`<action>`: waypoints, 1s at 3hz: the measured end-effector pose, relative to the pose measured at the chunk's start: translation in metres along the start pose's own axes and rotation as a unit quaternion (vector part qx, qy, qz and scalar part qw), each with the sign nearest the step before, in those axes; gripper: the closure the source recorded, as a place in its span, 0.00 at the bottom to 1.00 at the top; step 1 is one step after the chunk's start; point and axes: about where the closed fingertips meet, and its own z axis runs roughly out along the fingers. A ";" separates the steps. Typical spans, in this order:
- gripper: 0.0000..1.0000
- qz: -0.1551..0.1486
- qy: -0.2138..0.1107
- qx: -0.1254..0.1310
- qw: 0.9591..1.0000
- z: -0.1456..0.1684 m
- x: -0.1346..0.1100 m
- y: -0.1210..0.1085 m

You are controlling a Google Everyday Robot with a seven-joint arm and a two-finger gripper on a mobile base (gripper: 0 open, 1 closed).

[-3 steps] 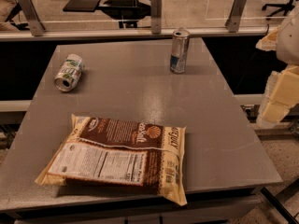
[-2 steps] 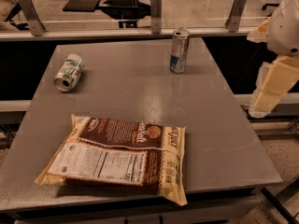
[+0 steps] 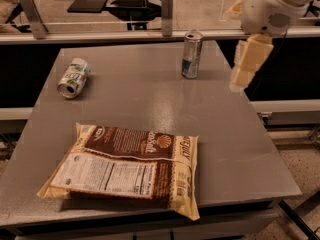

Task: Place 7up can upright

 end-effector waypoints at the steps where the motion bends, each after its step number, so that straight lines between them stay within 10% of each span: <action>1: 0.00 -0.045 -0.020 0.009 0.999 0.012 -0.027 -0.024; 3: 0.00 -0.185 -0.051 0.014 0.981 0.040 -0.114 -0.054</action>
Offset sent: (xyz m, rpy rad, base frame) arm 0.0688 0.1338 0.0250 -0.0356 -0.1657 0.4156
